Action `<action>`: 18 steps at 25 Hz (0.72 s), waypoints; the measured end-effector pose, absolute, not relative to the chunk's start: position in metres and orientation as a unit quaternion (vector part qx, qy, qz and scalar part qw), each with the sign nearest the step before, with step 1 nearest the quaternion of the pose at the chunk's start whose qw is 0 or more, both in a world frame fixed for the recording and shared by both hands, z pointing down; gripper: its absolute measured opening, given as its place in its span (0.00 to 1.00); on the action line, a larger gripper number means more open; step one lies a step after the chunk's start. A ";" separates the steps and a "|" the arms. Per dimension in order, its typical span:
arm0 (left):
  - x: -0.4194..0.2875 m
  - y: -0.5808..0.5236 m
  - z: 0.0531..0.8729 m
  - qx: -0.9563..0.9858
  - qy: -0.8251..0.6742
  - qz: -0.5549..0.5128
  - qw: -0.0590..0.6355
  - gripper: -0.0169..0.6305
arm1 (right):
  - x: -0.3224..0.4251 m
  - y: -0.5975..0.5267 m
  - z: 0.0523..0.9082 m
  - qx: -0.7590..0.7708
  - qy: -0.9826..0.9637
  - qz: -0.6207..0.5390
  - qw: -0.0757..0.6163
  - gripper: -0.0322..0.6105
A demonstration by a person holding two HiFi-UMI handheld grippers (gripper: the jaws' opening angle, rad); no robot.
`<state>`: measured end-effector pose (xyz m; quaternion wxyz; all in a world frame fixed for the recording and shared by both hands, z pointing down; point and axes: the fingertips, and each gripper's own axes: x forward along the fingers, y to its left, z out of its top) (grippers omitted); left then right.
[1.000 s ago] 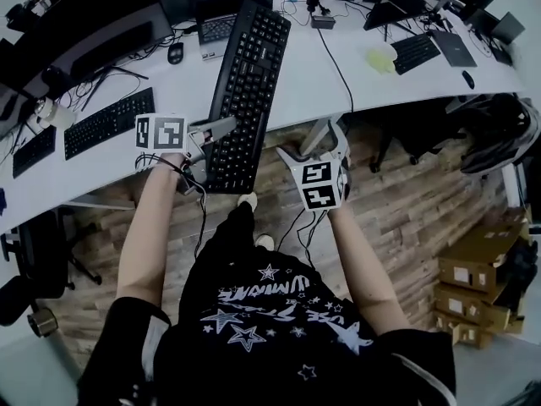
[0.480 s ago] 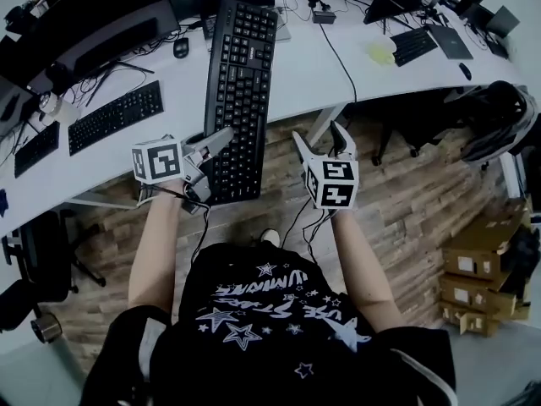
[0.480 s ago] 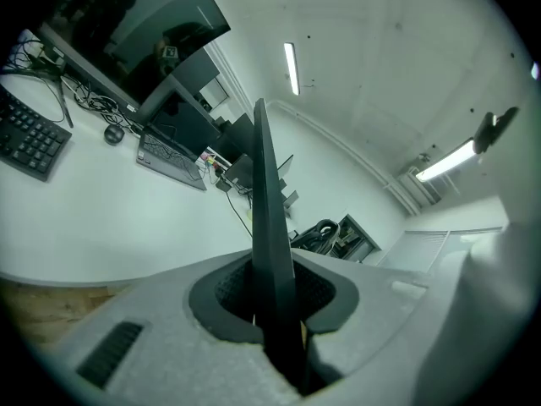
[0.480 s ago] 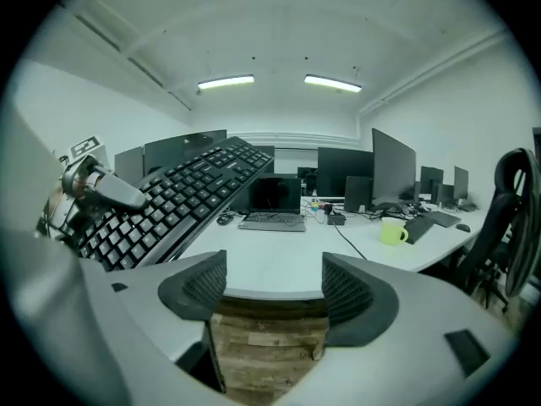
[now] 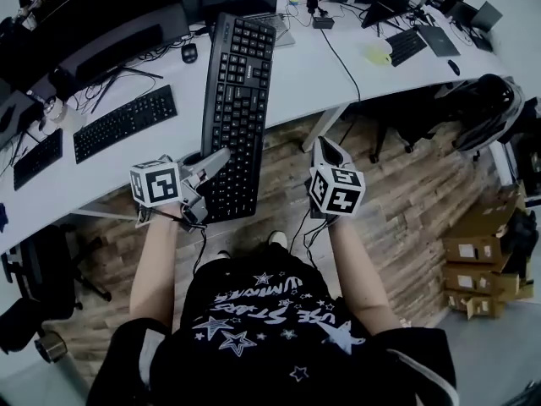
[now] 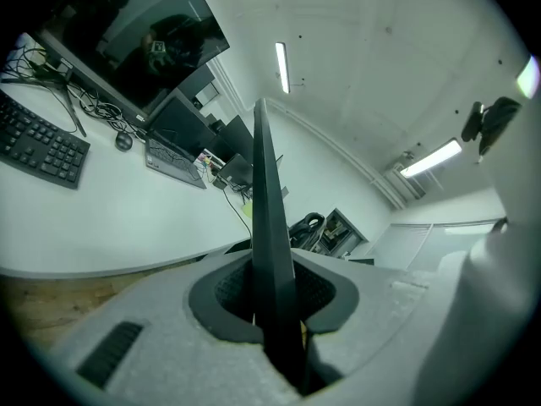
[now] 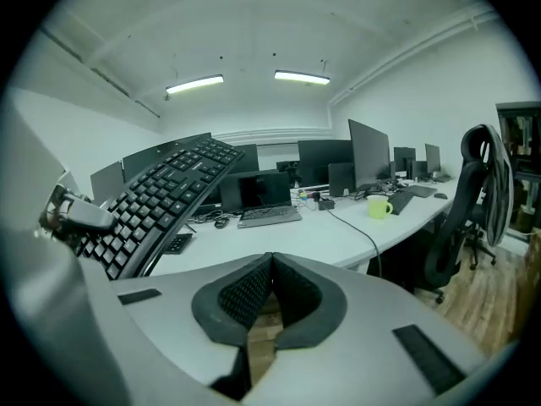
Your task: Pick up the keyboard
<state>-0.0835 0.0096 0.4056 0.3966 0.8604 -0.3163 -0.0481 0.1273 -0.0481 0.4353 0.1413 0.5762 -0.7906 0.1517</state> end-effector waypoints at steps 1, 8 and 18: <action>-0.089 0.017 0.408 0.861 -0.314 -0.046 0.398 0.14 | 0.120 -0.042 0.436 0.571 -0.793 0.159 0.140 0.06; -0.119 0.059 0.422 0.865 -0.296 -0.038 0.404 0.14 | 0.085 -0.001 0.433 0.570 -0.794 0.160 0.137 0.06; -0.142 0.114 0.434 0.873 -0.265 -0.046 0.407 0.14 | 0.058 0.066 0.441 0.578 -0.786 0.157 0.153 0.06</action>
